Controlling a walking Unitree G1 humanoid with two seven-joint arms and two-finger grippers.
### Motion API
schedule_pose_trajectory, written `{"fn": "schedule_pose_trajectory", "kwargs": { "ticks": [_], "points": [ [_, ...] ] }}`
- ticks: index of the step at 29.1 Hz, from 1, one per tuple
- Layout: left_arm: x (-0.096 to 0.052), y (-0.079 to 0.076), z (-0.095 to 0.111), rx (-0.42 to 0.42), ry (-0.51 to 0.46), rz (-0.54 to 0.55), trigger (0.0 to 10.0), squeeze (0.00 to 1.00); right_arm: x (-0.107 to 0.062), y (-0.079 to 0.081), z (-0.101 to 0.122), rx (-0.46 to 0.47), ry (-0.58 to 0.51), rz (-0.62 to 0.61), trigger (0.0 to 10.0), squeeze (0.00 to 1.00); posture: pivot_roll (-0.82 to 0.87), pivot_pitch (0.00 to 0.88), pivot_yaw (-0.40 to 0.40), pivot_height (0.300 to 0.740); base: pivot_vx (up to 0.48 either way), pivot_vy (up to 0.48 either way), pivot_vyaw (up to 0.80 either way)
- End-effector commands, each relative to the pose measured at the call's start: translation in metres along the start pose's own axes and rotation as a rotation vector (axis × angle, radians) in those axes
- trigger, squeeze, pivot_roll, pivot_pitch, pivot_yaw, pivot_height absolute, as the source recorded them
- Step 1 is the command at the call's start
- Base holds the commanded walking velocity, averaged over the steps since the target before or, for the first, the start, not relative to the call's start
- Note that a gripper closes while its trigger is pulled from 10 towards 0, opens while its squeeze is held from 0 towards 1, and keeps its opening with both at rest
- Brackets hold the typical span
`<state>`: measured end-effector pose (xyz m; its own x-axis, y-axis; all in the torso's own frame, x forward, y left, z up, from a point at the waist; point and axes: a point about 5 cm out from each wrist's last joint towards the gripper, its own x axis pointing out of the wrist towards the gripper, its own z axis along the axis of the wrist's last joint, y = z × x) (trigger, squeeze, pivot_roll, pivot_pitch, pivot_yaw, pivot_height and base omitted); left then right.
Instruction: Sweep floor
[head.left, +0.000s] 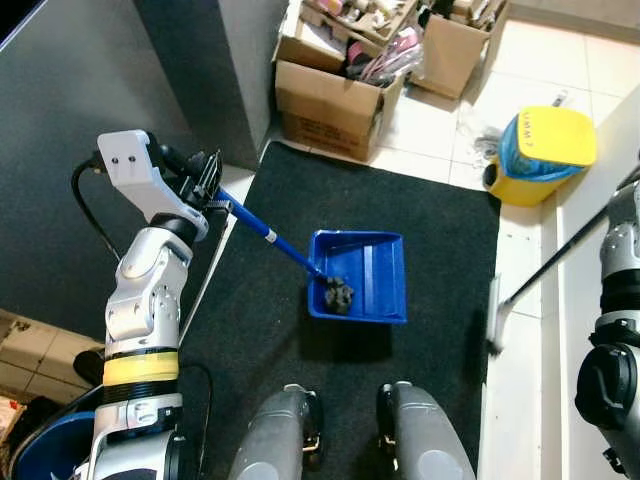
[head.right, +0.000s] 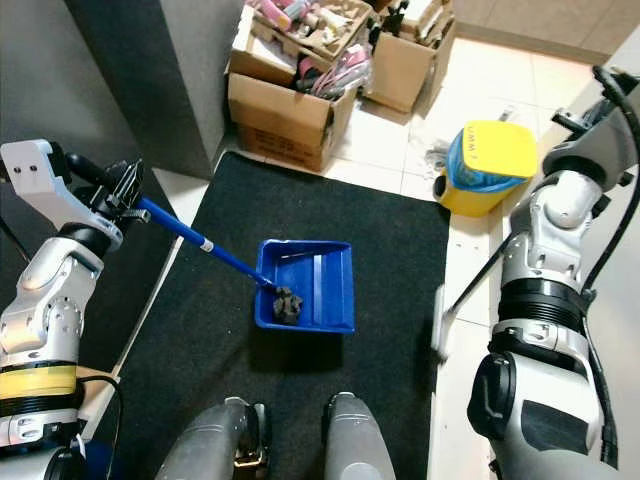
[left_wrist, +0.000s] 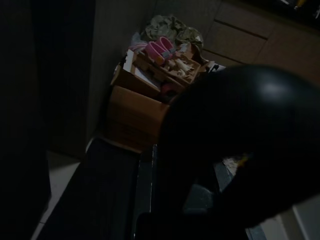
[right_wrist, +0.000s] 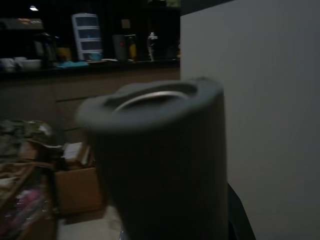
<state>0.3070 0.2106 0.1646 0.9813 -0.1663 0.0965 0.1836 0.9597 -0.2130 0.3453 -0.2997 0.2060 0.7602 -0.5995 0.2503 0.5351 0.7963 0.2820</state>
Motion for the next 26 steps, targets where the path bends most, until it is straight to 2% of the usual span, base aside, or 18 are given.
{"fn": "schedule_pose_trajectory", "kwargs": {
  "ticks": [1,4,8,15,22,26],
  "points": [
    [-0.002,-0.01,0.016,-0.045,-0.056,-0.022,10.0,0.0,-0.009,-0.001,-0.024,0.091,0.102,-0.024,10.0,0.0,0.02,0.033,-0.023,0.74,0.0,0.0,0.0],
    [-0.001,-0.016,0.025,-0.064,-0.077,-0.012,10.0,0.0,-0.016,-0.003,-0.035,0.061,0.117,-0.039,10.0,0.0,0.03,0.025,-0.017,0.74,0.0,0.0,0.0],
    [-0.004,-0.017,0.032,-0.046,-0.08,-0.003,10.0,0.0,-0.016,-0.001,-0.029,0.011,0.055,-0.011,10.0,0.0,0.04,0.0,0.004,0.74,0.0,0.0,0.0],
    [-0.009,-0.013,0.039,-0.038,-0.072,0.021,10.0,0.0,-0.015,0.0,-0.026,0.022,0.027,-0.001,10.0,0.0,0.04,0.0,0.022,0.74,0.0,0.0,0.0],
    [-0.012,-0.013,0.036,-0.052,-0.055,0.055,10.0,0.0,-0.02,-0.003,-0.041,0.067,0.11,-0.05,10.0,0.0,0.05,0.0,0.019,0.74,0.0,0.0,0.0],
    [-0.012,-0.012,0.031,-0.051,-0.057,0.088,10.0,0.0,-0.021,-0.01,-0.051,0.046,0.159,-0.059,10.0,0.0,0.04,0.0,0.013,0.74,0.0,0.0,0.0]
  ]
}}
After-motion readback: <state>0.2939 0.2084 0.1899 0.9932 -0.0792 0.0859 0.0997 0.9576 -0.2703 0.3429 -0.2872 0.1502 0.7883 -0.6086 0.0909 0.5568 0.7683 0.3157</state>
